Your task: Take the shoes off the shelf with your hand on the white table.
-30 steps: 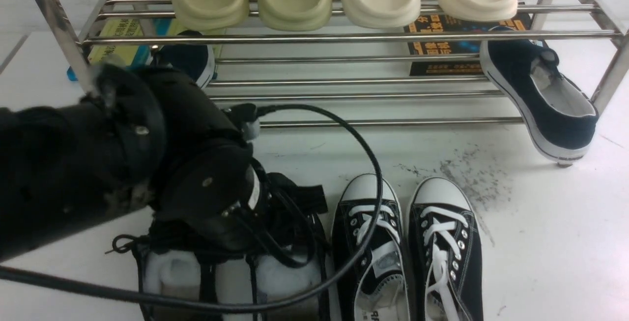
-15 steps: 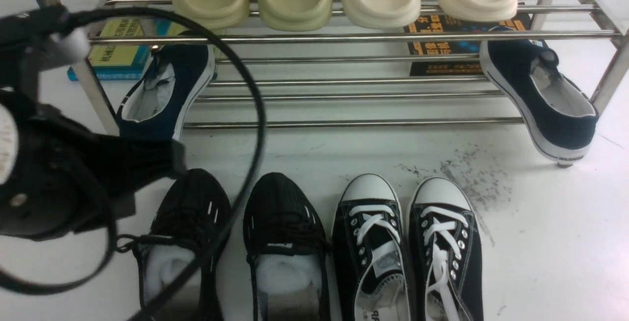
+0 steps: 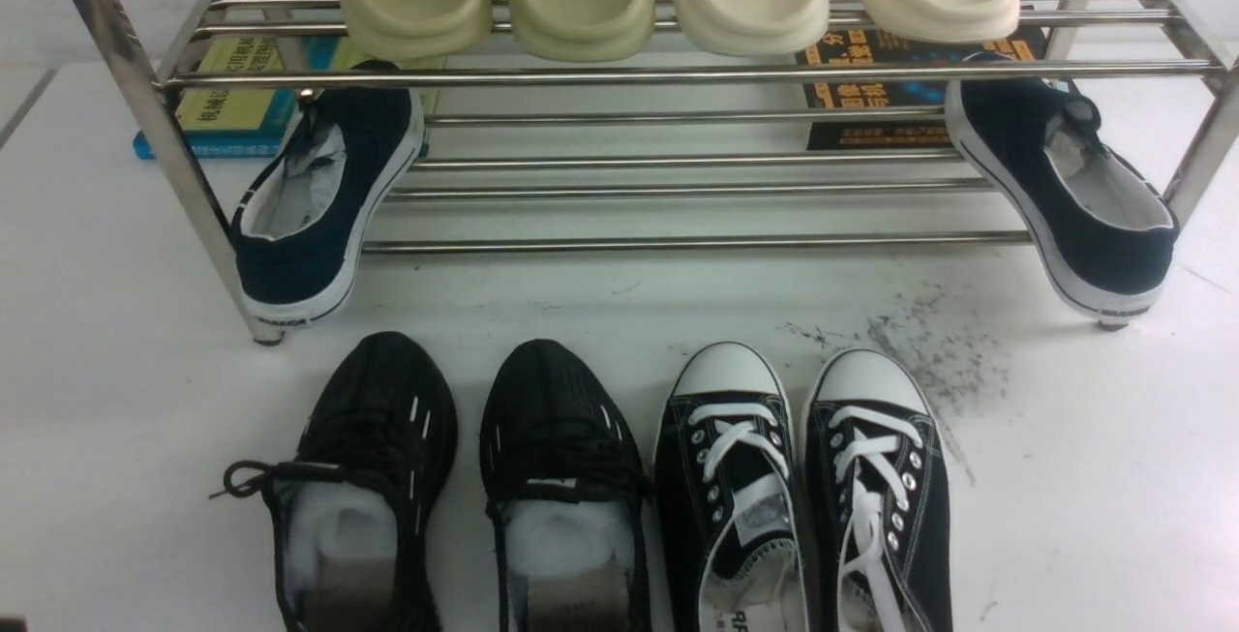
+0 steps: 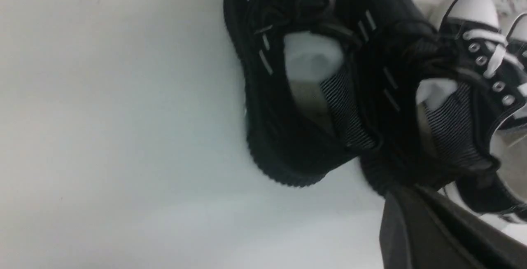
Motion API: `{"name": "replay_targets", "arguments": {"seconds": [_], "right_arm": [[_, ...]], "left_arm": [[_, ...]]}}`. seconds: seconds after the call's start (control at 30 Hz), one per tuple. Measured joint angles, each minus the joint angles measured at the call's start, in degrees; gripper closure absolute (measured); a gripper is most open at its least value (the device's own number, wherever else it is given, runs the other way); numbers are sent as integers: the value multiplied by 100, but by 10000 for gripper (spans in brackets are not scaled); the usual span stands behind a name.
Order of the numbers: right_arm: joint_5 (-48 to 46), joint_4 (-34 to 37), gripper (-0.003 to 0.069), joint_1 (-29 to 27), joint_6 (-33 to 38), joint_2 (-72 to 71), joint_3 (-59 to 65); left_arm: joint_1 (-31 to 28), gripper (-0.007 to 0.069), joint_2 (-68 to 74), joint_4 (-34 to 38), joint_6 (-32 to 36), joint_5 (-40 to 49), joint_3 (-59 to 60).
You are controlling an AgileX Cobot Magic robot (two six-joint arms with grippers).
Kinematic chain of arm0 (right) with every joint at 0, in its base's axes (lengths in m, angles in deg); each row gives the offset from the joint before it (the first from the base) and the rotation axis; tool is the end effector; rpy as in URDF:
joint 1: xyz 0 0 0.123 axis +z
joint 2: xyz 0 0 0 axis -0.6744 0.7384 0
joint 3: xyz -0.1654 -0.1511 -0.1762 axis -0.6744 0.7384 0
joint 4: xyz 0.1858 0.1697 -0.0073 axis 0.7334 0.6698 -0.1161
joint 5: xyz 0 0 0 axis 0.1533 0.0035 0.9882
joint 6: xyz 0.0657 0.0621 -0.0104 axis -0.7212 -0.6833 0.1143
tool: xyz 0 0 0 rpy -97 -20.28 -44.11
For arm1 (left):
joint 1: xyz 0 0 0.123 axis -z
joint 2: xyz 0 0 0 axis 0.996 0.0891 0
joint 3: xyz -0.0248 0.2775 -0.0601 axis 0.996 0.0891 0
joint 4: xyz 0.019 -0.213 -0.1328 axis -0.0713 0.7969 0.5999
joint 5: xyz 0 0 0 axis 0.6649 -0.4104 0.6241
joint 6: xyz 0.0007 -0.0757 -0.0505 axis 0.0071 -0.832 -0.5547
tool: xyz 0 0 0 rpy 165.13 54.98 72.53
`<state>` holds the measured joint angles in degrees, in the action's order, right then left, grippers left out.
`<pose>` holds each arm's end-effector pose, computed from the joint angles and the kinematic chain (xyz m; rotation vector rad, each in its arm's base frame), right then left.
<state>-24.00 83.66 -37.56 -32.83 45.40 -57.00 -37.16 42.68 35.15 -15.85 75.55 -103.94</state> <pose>0.0516 0.0040 0.1740 0.0214 1.8871 0.1260 0.0413 -0.0100 0.3287 -0.1520 2.3852 -0.5167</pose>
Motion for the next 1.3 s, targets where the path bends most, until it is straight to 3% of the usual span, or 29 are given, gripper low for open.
{"name": "replay_targets", "arguments": {"seconds": [0.1,0.23,0.43,0.77,1.13,1.2,1.3], "right_arm": [[0,0,421,0,0,0,0],[0,0,421,0,0,0,0],[0,0,421,0,0,0,0],[0,0,421,0,0,0,0],[0,0,421,0,0,0,0],[0,-6,421,0,0,0,0],[0,-6,421,0,0,0,0]], "left_arm": [[0,624,-596,120,5,-427,616],[0,624,-1363,119,5,-2217,1713],[0,615,-1589,51,5,-3831,2462],[0,608,-1589,-415,5,-3836,2597],[-161,606,-1589,-446,54,-4116,3152],[-375,606,-1589,-340,202,-4140,3254],[-1103,603,-1589,205,1290,-4115,3391]]}}
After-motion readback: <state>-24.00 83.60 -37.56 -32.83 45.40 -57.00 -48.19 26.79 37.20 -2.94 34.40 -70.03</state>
